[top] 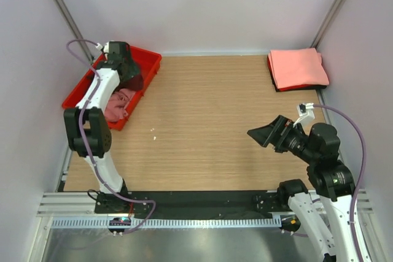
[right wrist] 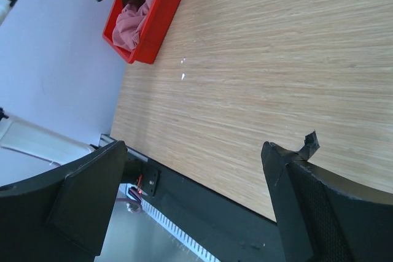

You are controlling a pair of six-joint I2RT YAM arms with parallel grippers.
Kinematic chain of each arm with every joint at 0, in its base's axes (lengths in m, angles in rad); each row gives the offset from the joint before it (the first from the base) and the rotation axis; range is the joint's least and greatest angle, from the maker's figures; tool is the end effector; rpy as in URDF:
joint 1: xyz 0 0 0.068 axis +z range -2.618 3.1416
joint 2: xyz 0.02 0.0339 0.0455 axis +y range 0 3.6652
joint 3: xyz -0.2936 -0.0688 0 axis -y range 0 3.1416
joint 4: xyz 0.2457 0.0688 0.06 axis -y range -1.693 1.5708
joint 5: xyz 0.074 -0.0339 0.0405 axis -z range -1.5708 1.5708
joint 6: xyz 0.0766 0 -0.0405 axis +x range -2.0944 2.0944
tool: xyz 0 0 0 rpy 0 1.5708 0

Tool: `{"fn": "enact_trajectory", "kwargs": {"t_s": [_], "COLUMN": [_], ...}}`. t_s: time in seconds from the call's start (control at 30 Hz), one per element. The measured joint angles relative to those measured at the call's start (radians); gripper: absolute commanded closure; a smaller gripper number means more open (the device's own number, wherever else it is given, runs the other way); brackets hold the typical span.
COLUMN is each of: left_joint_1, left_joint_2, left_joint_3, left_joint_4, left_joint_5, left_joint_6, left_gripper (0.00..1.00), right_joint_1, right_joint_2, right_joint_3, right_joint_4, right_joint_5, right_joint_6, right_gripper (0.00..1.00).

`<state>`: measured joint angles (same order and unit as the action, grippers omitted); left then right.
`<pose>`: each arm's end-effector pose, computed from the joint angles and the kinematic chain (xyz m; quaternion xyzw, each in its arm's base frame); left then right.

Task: Fold and stack the t-shirts
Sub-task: Grab the tshirt from the pile, then move the tshirt to the center of the board

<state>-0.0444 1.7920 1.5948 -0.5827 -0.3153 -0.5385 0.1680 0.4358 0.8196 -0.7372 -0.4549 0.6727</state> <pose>0.4421 0.0041 0.3074 -0.2815 0.8689 0.0295 0.4060 0.0862 0.0488 0.3357 0.0747 0.8061 0.3962 0.4331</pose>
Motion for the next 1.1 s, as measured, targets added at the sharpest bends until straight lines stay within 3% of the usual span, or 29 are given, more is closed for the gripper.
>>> {"fn": "enact_trajectory", "kwargs": {"t_s": [0.03,0.1,0.17,0.23,0.33,0.47,0.7,0.9,1.0,1.1], "left_joint_1": [0.001,0.001,0.004,0.006,0.011,0.012,-0.026,-0.154,-0.235,-0.314], "left_joint_2": [0.043,0.126,0.214,0.287,0.338,0.275,-0.151,-0.534,-0.643,-0.698], "left_joint_3": [0.021,0.066,0.136,0.219,0.321,0.428,0.447,0.259,0.056,-0.270], "left_joint_4": [0.001,-0.001,-0.013,-0.050,-0.106,-0.160,-0.034,0.246,0.346,0.393], "left_joint_5": [0.006,0.015,0.026,0.037,0.055,0.068,0.258,0.548,0.632,0.656], "left_joint_6": [0.005,0.014,0.021,0.031,0.053,0.064,-0.009,-0.166,-0.199,-0.222], "left_gripper": [0.22,0.47,0.85,0.99,1.00,1.00,1.00,1.00,0.98,0.77], "right_joint_1": [0.000,0.000,0.000,0.000,0.000,0.000,0.000,0.000,0.000,0.000], "right_joint_2": [0.004,0.010,0.014,0.021,0.036,0.044,0.044,0.056,0.062,0.060], "right_joint_3": [0.001,0.002,0.004,0.008,0.016,0.019,0.024,0.064,0.086,0.086], "right_joint_4": [0.004,0.011,0.018,0.020,0.025,0.040,0.075,0.047,0.019,-0.014], "right_joint_5": [-0.003,-0.005,-0.004,-0.004,-0.004,-0.004,0.016,0.076,0.104,0.129], "right_joint_6": [0.001,0.001,0.000,-0.001,0.000,0.013,0.034,0.016,-0.006,-0.025], "right_gripper": [0.00,0.00,0.00,0.00,0.00,0.00,0.00,0.00,0.01,0.02]}}
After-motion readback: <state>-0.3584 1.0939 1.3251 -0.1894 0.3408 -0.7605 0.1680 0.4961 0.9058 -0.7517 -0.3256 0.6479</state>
